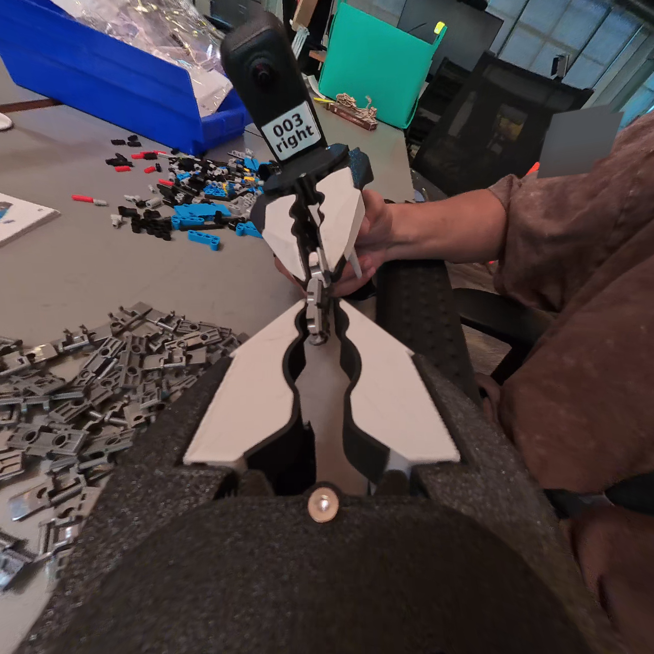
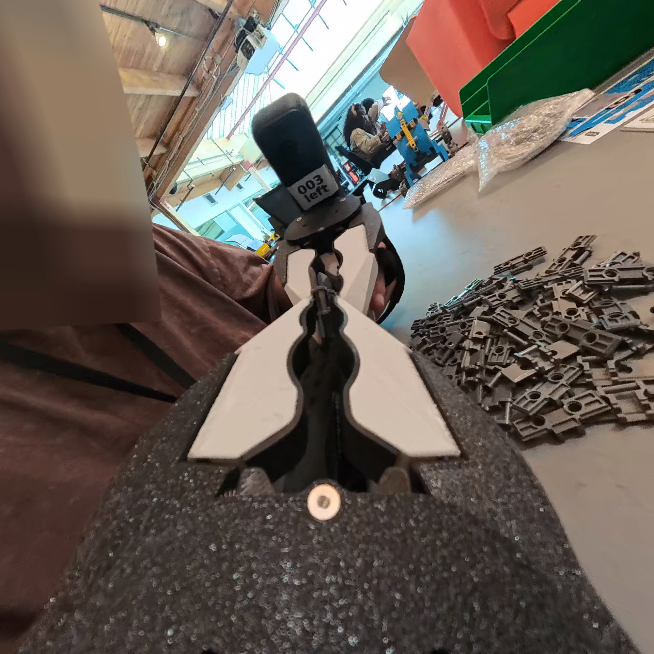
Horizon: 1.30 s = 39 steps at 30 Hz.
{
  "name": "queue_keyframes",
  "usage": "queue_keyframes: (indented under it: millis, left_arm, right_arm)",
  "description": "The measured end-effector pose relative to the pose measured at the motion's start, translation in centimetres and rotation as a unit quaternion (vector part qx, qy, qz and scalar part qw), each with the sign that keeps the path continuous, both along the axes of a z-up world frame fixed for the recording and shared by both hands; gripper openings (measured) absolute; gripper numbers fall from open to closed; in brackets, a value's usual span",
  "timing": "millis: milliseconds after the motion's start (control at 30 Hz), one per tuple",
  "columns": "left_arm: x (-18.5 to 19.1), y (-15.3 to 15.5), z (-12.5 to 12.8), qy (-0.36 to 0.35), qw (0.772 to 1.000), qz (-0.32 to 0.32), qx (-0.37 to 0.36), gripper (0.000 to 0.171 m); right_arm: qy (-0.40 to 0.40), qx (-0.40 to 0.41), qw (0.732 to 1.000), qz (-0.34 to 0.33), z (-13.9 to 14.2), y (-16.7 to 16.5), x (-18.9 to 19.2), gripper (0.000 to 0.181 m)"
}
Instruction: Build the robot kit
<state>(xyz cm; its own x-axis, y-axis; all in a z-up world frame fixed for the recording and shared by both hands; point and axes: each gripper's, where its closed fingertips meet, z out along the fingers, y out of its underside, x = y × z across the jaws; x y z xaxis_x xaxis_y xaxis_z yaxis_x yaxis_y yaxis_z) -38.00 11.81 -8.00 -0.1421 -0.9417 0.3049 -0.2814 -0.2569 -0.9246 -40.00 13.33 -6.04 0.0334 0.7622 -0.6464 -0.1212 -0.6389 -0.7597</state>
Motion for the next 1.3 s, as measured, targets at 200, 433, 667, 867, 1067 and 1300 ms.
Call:
queue_keyframes:
  millis: [200, 433, 667, 867, 1067, 1300]
  left_arm:
    - [0.0, 0.0, -0.1, 0.0, 0.999, -0.013, -0.031, 0.01]
    - [0.3, -0.1, 0.0, -0.007, 0.999, -0.02, -0.041, 0.01]
    - [0.3, 0.0, -0.3, -0.006, 1.0, -0.016, -0.01, 0.009]
    - [0.1, -0.6, -0.7, -0.002, 0.999, -0.023, 0.046, 0.008]
    - [0.1, -1.2, -0.7, -0.004, 0.998, -0.044, 0.045, 0.007]
    - [0.1, -0.9, -1.6, 0.027, 0.998, -0.047, 0.036, 0.008]
  right_arm:
    - [0.002, -0.01, 1.0, -0.006, -0.2, 0.2, -0.1, 0.008]
    - [-0.003, -0.012, 1.0, -0.004, -0.4, 0.1, -0.1, 0.007]
    - [-0.012, -0.017, 1.0, -0.002, -0.8, 0.0, -0.1, 0.007]
    - [-0.001, -0.062, 0.998, 0.03, -1.1, -0.7, -0.3, 0.007]
    - [-0.017, -0.024, 0.999, 0.033, -0.9, -1.3, -0.3, 0.008]
    - [-0.1, 0.111, 0.989, -0.008, -1.6, -0.9, -0.3, 0.01]
